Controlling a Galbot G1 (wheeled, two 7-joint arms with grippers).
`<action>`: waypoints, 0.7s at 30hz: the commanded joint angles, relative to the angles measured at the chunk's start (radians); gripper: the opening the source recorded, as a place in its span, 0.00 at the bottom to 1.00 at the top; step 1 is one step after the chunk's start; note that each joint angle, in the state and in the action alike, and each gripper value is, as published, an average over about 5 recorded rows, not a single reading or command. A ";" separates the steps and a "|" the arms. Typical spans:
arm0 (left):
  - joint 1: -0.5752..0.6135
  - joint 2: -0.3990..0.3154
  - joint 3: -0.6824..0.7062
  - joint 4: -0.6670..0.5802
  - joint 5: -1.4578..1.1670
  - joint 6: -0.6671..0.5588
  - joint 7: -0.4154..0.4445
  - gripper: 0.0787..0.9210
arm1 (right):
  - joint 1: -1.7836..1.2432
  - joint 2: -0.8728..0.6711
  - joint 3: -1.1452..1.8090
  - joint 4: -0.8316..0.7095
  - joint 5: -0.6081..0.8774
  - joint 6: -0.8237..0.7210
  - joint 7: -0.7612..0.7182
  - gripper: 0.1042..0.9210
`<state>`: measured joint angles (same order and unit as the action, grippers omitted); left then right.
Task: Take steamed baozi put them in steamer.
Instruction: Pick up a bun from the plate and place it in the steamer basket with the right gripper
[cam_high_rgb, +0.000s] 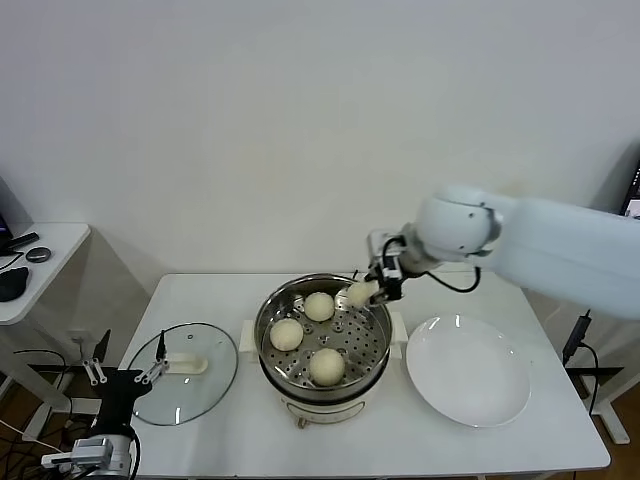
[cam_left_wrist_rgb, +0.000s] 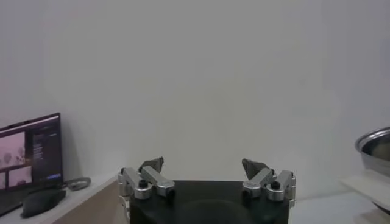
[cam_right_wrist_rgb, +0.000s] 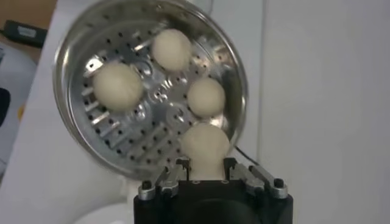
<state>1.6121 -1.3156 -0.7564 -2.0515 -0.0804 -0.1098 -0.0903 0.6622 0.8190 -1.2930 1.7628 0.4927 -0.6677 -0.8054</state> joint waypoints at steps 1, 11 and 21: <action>0.002 -0.002 -0.008 -0.005 -0.002 0.001 0.000 0.88 | -0.054 0.105 -0.080 -0.007 0.022 -0.062 0.062 0.33; 0.008 -0.011 -0.012 -0.004 -0.002 -0.004 0.000 0.88 | -0.149 0.096 -0.046 -0.076 -0.073 -0.060 0.054 0.33; 0.013 -0.011 -0.017 -0.006 -0.004 -0.006 -0.001 0.88 | -0.224 0.105 -0.012 -0.094 -0.088 -0.059 0.067 0.33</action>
<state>1.6244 -1.3267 -0.7724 -2.0560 -0.0835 -0.1150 -0.0909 0.4976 0.9100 -1.3114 1.6842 0.4225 -0.7182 -0.7493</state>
